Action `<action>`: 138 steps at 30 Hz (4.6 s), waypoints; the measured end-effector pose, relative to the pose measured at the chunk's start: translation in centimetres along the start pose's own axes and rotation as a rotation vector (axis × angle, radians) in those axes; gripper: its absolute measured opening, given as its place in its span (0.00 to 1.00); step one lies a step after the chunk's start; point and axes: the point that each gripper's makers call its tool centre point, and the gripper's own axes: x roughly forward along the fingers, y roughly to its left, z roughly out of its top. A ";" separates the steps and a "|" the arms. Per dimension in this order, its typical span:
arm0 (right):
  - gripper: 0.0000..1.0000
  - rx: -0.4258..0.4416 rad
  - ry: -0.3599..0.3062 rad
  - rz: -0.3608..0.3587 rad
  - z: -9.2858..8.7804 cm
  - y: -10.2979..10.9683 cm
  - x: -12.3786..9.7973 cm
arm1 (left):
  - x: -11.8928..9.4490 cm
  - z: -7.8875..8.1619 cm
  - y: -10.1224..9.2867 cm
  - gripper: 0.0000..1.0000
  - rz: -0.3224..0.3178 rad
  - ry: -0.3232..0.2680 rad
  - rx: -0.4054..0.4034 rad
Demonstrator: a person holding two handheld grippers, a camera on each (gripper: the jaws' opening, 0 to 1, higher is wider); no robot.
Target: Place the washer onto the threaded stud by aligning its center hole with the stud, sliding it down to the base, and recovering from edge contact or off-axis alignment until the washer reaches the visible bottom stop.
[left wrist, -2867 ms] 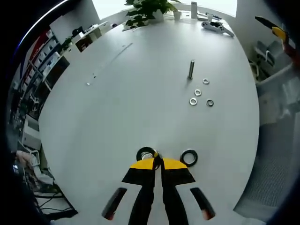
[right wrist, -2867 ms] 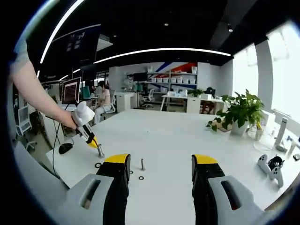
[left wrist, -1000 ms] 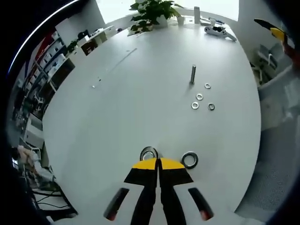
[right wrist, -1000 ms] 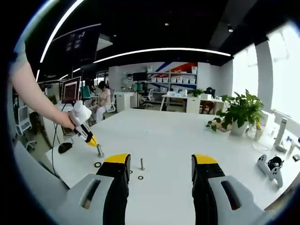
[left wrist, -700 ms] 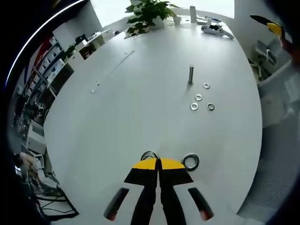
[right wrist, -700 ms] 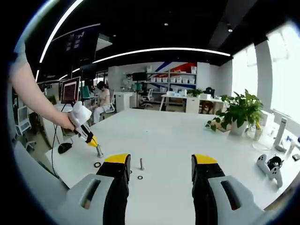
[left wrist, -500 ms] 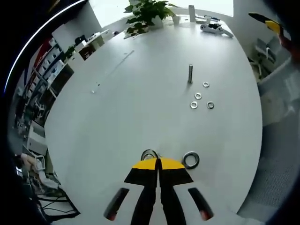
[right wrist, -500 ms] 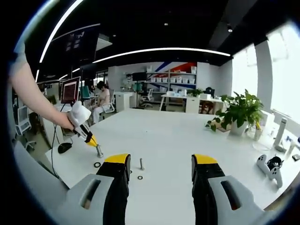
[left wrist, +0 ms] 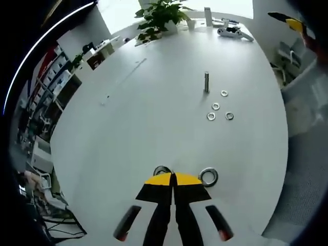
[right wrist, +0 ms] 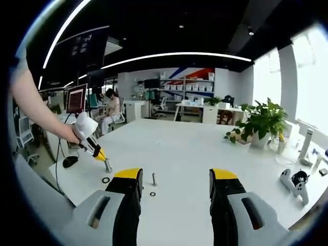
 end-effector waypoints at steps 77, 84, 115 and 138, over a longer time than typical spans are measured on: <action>0.55 0.009 0.005 -0.002 -0.1 -0.3 0.0 | -2.1 0.9 -0.1 0.00 0.321 -0.096 0.146; 0.55 0.007 0.007 -0.001 -0.2 -0.3 0.1 | -2.0 1.0 -0.3 0.00 0.334 -0.084 0.216; 0.55 0.003 0.012 0.002 -0.2 -0.1 0.0 | -3.5 2.0 -0.3 0.01 0.337 -0.215 -0.053; 0.55 -0.006 0.004 0.015 0.0 0.3 0.2 | -6.3 2.7 0.0 0.10 0.334 -0.421 -0.371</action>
